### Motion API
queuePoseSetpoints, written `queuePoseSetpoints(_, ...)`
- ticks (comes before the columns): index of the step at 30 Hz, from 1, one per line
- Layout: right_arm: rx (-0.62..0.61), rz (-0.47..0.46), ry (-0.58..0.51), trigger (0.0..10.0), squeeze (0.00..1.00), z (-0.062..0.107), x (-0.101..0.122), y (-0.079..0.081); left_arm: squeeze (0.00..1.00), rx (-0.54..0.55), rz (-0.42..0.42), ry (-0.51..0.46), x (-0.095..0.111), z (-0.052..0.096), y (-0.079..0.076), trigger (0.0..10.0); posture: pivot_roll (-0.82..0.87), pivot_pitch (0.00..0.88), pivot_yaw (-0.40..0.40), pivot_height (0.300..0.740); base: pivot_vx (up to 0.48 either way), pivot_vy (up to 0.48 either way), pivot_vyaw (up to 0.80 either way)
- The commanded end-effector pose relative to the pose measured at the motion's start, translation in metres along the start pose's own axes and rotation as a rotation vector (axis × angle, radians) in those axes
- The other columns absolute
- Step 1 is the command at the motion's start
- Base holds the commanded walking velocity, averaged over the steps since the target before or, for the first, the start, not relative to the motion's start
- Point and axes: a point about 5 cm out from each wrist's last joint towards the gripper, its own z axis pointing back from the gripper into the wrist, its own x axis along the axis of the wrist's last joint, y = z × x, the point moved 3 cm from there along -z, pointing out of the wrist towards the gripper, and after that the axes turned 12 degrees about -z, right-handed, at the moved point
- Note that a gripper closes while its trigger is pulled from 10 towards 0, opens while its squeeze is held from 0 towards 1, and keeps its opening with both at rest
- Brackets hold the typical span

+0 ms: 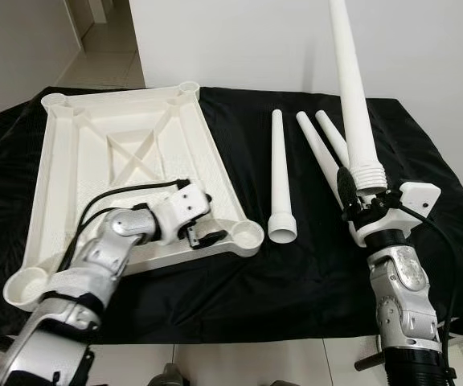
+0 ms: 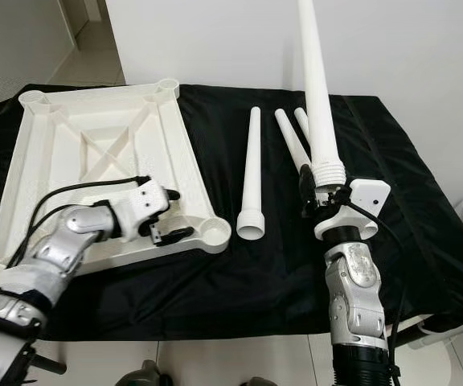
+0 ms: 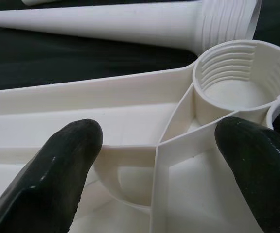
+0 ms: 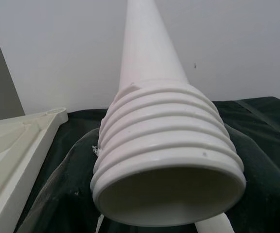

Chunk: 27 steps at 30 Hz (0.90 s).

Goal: Building children table

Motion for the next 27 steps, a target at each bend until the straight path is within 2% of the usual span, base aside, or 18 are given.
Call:
queuePoseSetpoints(1,0.023,-0.001,-0.013,10.0,0.00,-0.001,0.004,0.007,0.00,0.169,0.004,0.048,-0.002,-0.005,0.012,10.0,0.01,0.000,0.001,0.740,0.000,0.000,0.00)
queuePoseSetpoints(5,0.025,-0.002,-0.010,10.0,0.00,0.001,0.003,0.007,0.00,0.215,0.019,0.044,0.003,-0.014,0.015,10.0,0.00,0.000,0.001,0.740,0.000,0.000,0.00)
queuePoseSetpoints(11,0.030,-0.003,-0.004,10.0,0.00,0.004,0.002,0.009,0.00,0.268,0.041,0.050,0.004,-0.015,0.025,10.0,0.00,0.000,0.004,0.740,0.000,0.000,0.00)
queuePoseSetpoints(12,0.031,-0.002,-0.001,10.0,0.00,0.006,0.001,0.010,0.00,0.253,0.037,0.045,0.002,-0.006,0.031,10.0,-0.01,0.000,0.006,0.740,0.000,0.000,0.00)
queuePoseSetpoints(14,0.031,-0.002,-0.001,10.0,0.00,0.006,0.001,0.010,0.00,0.253,0.037,0.045,0.002,-0.006,0.031,10.0,-0.01,0.000,0.006,0.740,0.000,0.000,0.00)
queuePoseSetpoints(15,0.031,-0.002,0.001,10.0,0.00,0.006,0.000,0.010,0.00,0.242,0.038,0.041,0.000,-0.001,0.033,10.0,-0.01,0.000,0.006,0.740,0.000,0.000,0.00)
queuePoseSetpoints(16,0.031,-0.001,0.004,10.0,0.00,0.007,0.000,0.010,0.00,0.181,0.047,0.043,-0.004,0.010,0.032,10.0,-0.01,0.000,0.006,0.740,0.000,0.000,0.00)
queuePoseSetpoints(17,0.031,-0.001,0.004,10.0,0.00,0.007,0.000,0.010,0.00,0.181,0.047,0.043,-0.004,0.010,0.032,10.0,-0.01,0.000,0.006,0.740,0.000,0.000,0.00)
queuePoseSetpoints(19,0.031,0.001,0.006,10.0,0.00,0.007,0.000,0.009,0.00,0.113,0.056,0.049,-0.010,0.023,0.031,10.0,-0.01,0.000,0.005,0.740,0.000,0.000,0.00)
queuePoseSetpoints(20,0.031,0.001,0.006,10.0,0.00,0.007,0.000,0.009,0.00,0.113,0.056,0.049,-0.010,0.023,0.031,10.0,-0.01,0.000,0.005,0.740,0.000,0.000,0.00)
queuePoseSetpoints(22,0.033,0.003,0.006,10.0,0.00,0.006,0.000,0.009,0.00,0.086,0.107,0.067,-0.016,0.038,0.034,10.0,-0.01,0.000,0.003,0.740,0.000,0.000,0.00)
queuePoseSetpoints(23,0.033,0.003,0.006,10.0,0.00,0.006,0.000,0.009,0.00,0.086,0.107,0.067,-0.016,0.038,0.034,10.0,-0.01,0.000,0.003,0.740,0.000,0.000,0.00)
queuePoseSetpoints(25,0.036,0.004,0.007,10.0,0.00,0.005,0.001,0.009,0.00,0.038,0.149,0.084,-0.021,0.052,0.032,10.0,0.00,0.000,0.000,0.740,0.000,0.000,0.00)
queuePoseSetpoints(27,0.038,0.005,0.008,10.0,0.00,0.005,0.001,0.009,0.00,0.012,0.161,0.085,-0.021,0.057,0.029,10.0,0.00,0.000,-0.002,0.740,0.000,0.000,0.00)
